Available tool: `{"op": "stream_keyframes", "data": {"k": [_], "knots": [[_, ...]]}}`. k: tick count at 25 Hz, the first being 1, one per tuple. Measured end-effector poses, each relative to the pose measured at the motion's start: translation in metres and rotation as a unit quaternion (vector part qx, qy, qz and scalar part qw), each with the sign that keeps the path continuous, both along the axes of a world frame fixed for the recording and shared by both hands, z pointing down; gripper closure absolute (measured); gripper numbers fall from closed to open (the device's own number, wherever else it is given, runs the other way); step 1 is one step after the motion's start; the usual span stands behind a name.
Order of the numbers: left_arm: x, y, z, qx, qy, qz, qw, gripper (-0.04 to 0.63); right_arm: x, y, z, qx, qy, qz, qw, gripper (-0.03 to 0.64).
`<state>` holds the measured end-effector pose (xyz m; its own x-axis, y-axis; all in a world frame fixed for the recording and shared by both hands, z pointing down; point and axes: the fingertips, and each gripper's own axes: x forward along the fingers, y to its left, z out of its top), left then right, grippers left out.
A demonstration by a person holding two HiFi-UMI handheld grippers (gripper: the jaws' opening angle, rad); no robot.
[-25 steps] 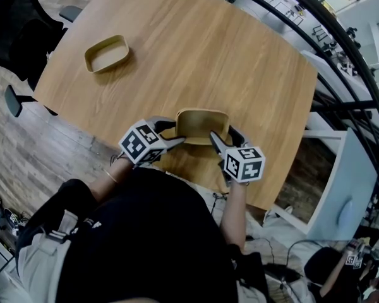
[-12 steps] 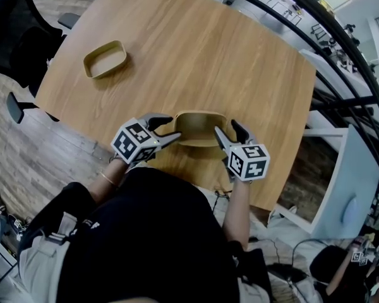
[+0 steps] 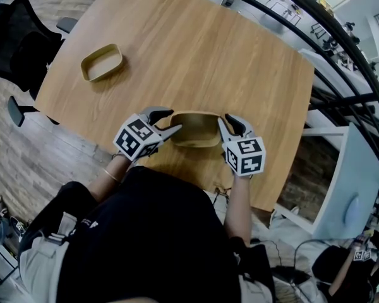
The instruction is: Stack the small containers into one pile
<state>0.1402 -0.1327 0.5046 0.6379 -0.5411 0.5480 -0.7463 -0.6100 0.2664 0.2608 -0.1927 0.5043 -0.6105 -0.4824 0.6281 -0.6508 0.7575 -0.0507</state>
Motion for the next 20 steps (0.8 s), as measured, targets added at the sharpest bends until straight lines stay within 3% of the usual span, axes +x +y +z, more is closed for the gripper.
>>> {"op": "stream_keyframes", "data": {"k": [7, 10, 20], "knots": [[0.004, -0.004, 0.001, 0.007, -0.01, 0.008, 0.9999, 0.437, -0.009, 0.005, 0.008, -0.003, 0.026, -0.044, 0.999, 0.569], [-0.002, -0.011, 0.003, 0.012, -0.025, -0.007, 0.9996, 0.533, -0.011, 0.002, 0.01, 0.0, 0.036, -0.052, 0.998, 0.578], [0.001, -0.012, 0.009, 0.014, -0.049, 0.0, 0.9987, 0.552, -0.011, 0.005, 0.012, -0.003, 0.08, -0.074, 0.994, 0.584]]}}
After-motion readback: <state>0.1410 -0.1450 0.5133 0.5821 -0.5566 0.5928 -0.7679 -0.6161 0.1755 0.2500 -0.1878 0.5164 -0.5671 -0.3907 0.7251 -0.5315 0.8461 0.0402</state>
